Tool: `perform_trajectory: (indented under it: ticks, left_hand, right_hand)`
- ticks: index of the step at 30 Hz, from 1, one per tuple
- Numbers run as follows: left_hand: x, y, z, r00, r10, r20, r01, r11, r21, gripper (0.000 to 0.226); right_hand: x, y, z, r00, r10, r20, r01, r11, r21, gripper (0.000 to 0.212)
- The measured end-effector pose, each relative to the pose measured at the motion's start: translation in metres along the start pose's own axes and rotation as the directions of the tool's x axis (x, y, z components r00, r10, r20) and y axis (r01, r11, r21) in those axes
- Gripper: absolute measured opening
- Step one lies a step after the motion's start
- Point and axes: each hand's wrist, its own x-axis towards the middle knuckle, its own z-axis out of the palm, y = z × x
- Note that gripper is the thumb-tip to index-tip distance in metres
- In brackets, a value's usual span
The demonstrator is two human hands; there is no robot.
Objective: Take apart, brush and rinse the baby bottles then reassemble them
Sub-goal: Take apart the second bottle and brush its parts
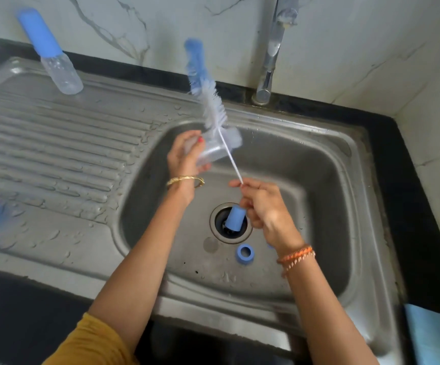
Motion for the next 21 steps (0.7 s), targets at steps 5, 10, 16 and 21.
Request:
perform_trajectory:
  ticks: [5,10,16,21]
  left_hand:
    - [-0.003,-0.007,0.007,0.997,0.025,-0.077,-0.026,1.0,-0.014,0.014]
    - [0.017,-0.003,-0.018,0.949,-0.058,-0.309,0.019,0.992,-0.128,0.009]
    - [0.016,-0.004,-0.023,0.995,-0.033,-0.097,0.034,0.999,0.008,0.016]
    - [0.013,-0.003,-0.019,0.994,-0.089,0.065,0.082,0.991,0.104,0.018]
  right_hand:
    - [-0.001,0.002,0.011,0.991,-0.132,-0.019,0.13,0.988,-0.085,0.026]
    - [-0.006,0.03,0.0,0.969,-0.201,-0.141,0.182,0.973,-0.139,0.029]
    - [-0.008,0.031,-0.013,0.992,-0.129,-0.014,0.127,0.987,-0.095,0.031]
    - [0.001,0.032,-0.02,0.994,-0.105,-0.037,0.103,0.993,-0.053,0.03]
